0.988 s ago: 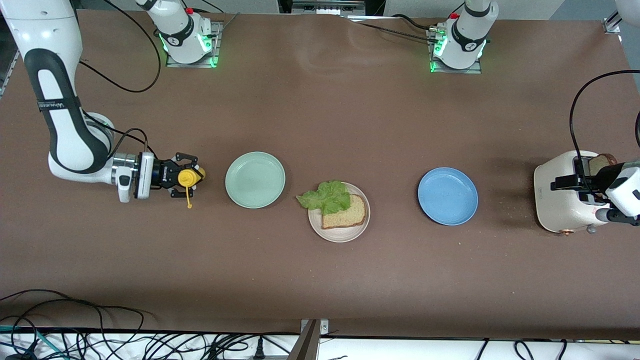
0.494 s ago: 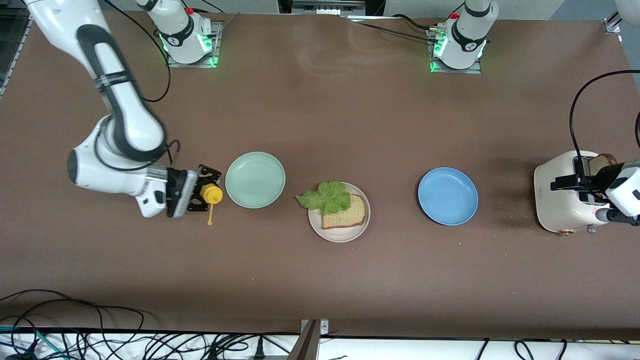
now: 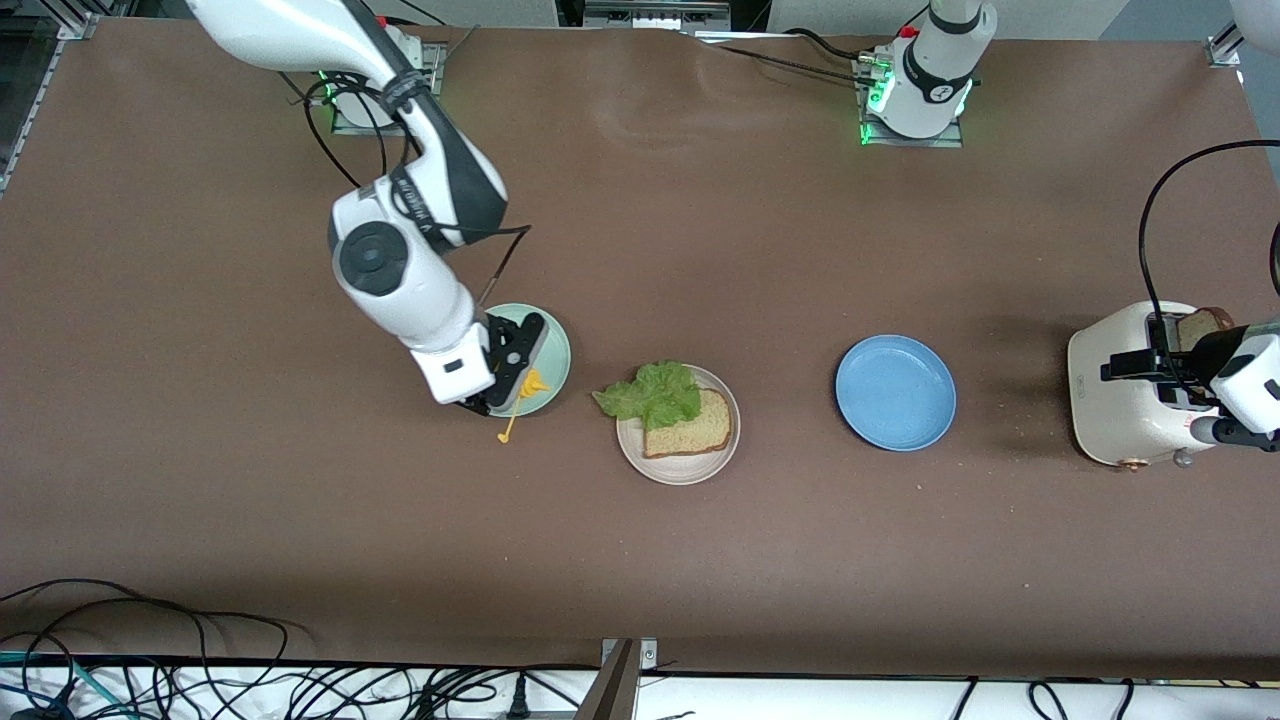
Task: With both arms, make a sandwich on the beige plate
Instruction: 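Tilt the mustard bottle nozzle over the sandwich with the right gripper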
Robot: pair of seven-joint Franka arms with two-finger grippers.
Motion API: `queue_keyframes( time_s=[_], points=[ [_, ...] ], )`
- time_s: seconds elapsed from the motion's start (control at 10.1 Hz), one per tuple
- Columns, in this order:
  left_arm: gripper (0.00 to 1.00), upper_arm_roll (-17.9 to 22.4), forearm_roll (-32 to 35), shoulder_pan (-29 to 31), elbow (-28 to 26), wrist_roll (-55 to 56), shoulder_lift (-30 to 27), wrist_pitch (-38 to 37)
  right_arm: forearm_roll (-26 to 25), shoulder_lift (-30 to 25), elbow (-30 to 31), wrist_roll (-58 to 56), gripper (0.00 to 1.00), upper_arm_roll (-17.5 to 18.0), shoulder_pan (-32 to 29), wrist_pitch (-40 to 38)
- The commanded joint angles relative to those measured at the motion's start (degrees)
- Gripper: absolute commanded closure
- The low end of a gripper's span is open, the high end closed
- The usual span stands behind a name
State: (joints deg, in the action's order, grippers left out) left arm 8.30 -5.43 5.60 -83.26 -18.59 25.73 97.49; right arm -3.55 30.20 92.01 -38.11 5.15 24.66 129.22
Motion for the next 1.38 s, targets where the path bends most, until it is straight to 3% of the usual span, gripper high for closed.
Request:
queue_keyframes(
  time_s=[0.0, 0.2, 0.4, 0.79, 1.28],
  points=[
    [0.0, -0.1, 1.9, -0.1, 0.6, 0.7, -0.4, -1.1, -5.2, 6.3, -8.4, 2.3, 1.0, -8.9, 10.4, -1.0],
    [0.0, -0.1, 1.9, -0.1, 0.6, 0.7, -0.4, -1.1, -8.8, 10.7, -12.4, 2.4, 1.0, -13.5, 16.4, -2.1],
    [0.0, -0.1, 1.9, -0.1, 0.6, 0.7, -0.4, -1.1, -18.3, 14.5, -16.0, 3.0, 1.0, -16.6, 22.9, -4.5],
    [0.0, -0.1, 1.9, -0.1, 0.6, 0.7, -0.4, -1.1, -31.1, 16.6, -16.2, 4.5, 1.0, -16.3, 27.4, -11.1],
    [0.0, -0.1, 1.9, -0.1, 0.5, 0.7, -0.4, -1.2, -26.8, 14.9, -14.0, 13.1, 1.0, -16.1, 26.1, -11.3]
  ],
)
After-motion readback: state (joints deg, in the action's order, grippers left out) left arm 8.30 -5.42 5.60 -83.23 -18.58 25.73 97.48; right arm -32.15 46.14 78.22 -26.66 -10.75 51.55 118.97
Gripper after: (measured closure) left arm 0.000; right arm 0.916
